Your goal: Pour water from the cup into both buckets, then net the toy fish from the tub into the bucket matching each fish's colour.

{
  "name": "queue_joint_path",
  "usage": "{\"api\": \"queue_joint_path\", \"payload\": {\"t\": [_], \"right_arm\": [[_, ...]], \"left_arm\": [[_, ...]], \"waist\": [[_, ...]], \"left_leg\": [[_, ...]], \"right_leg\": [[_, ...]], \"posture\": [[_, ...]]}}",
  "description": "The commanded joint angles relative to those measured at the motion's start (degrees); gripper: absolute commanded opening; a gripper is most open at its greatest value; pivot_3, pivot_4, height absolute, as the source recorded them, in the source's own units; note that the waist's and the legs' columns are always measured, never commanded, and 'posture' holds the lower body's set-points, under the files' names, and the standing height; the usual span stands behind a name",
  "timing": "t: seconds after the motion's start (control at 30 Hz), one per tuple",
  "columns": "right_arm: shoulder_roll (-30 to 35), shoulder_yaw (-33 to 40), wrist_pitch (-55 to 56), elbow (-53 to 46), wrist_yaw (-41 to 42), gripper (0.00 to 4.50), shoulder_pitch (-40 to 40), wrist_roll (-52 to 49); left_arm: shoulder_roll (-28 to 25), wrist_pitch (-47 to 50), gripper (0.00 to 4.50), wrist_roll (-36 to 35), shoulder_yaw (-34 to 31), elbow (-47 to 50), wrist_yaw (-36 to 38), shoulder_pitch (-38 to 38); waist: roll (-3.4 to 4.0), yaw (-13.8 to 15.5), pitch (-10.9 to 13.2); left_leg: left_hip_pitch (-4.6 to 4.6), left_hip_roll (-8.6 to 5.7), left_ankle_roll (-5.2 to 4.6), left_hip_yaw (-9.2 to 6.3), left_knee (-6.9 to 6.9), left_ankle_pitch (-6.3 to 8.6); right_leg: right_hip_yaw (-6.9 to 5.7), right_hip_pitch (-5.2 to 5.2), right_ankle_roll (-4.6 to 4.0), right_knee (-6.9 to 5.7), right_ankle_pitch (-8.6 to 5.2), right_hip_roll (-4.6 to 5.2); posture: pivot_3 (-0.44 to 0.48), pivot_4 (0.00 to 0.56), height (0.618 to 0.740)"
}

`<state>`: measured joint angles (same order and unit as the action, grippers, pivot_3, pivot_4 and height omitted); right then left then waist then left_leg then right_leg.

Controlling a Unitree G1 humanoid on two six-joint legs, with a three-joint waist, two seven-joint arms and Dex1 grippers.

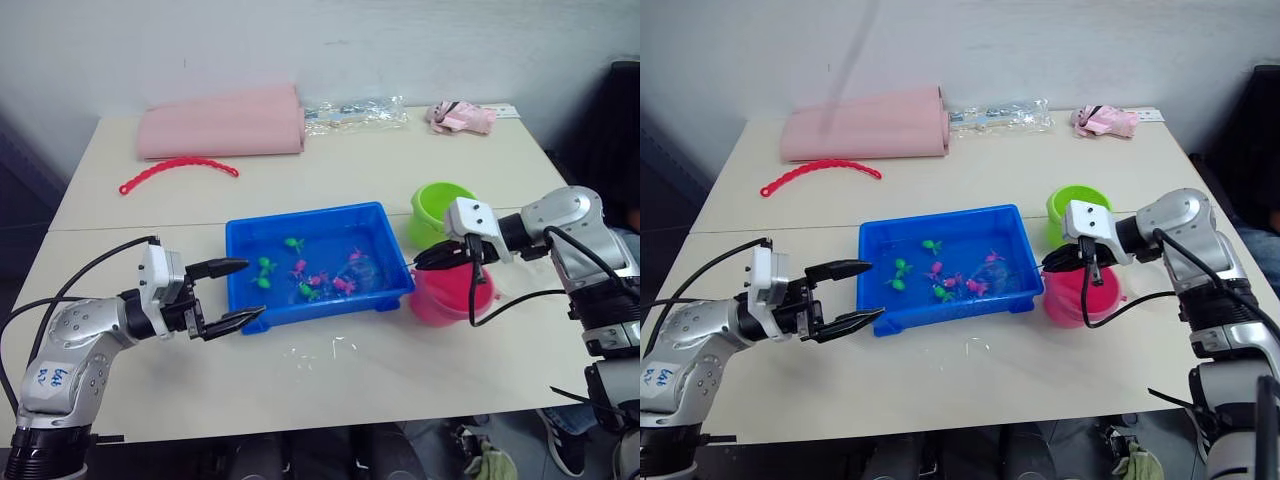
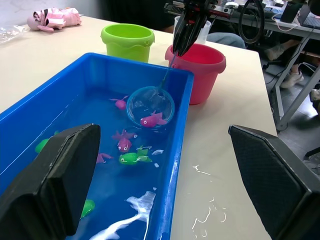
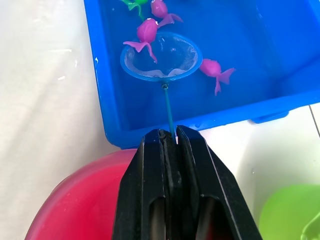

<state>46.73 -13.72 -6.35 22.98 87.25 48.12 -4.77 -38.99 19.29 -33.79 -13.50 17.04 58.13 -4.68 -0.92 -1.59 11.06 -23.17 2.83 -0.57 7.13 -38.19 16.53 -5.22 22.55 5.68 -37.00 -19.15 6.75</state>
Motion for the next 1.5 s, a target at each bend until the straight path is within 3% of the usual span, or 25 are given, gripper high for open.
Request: {"api": "queue_joint_path", "payload": {"t": [0.03,0.43,0.8,1.07,1.27,1.5], "right_arm": [[2.0,5.3,-2.6,-1.7,0.3,0.00,-3.1,-4.5],[4.5,20.6,-8.4,-13.8,-3.6,0.00,-21.2,-17.0],[3.7,37.8,-10.7,-29.6,-14.5,0.00,-38.1,-25.1],[2.1,56.1,-8.6,-38.4,-19.7,0.00,-55.7,-24.6],[-0.8,61.1,2.8,-38.3,-19.4,0.00,-65.2,-19.3],[-1.8,61.3,16.5,-35.1,-21.8,0.00,-67.6,-13.2]], "left_arm": [[-0.5,-0.3,4.47,-2.0,-2.0,0.1,0.2,-1.1],[-0.7,2.8,4.47,-5.7,-2.3,-0.4,0.7,-2.7],[1.9,2.1,4.47,-4.5,4.8,-5.2,4.9,-12.6],[5.3,4.2,4.47,-4.1,10.9,-6.4,5.4,-18.7],[8.1,4.7,4.47,-3.6,13.9,-8.5,6.0,-22.1],[9.1,3.8,4.47,-2.5,14.9,-10.3,7.3,-23.6]], "waist": [[0.00,0.0,0.0],[-0.01,0.3,0.0],[-0.01,1.5,0.0],[-0.01,2.9,0.0],[-0.03,2.9,-0.1],[-0.02,2.6,-0.1]], "left_leg": [[0.00,0.01,0.00,0.00,0.00,0.00],[0.00,-0.01,-0.01,-0.02,0.01,0.01],[0.05,-0.03,0.00,-0.02,0.01,-0.01],[0.05,-0.07,-0.02,-0.02,-0.02,-0.02],[0.14,-0.10,-0.05,-0.04,-0.02,-0.04],[0.27,-0.12,-0.02,0.05,0.02,-0.07]], "right_leg": [[0.00,0.00,0.00,0.00,0.00,-0.01],[-0.02,-0.05,0.01,0.03,0.00,0.00],[0.03,-0.06,0.01,0.00,0.01,-0.05],[0.07,-0.09,0.05,0.01,0.03,-0.09],[0.17,-0.18,0.11,0.03,0.06,-0.17],[0.30,-0.19,0.11,-0.01,0.06,-0.22]], "posture": [[0.000,0.150,0.740],[0.000,0.150,0.740],[0.000,0.150,0.740],[0.000,0.150,0.740],[0.000,0.150,0.740],[0.000,0.150,0.740]]}}
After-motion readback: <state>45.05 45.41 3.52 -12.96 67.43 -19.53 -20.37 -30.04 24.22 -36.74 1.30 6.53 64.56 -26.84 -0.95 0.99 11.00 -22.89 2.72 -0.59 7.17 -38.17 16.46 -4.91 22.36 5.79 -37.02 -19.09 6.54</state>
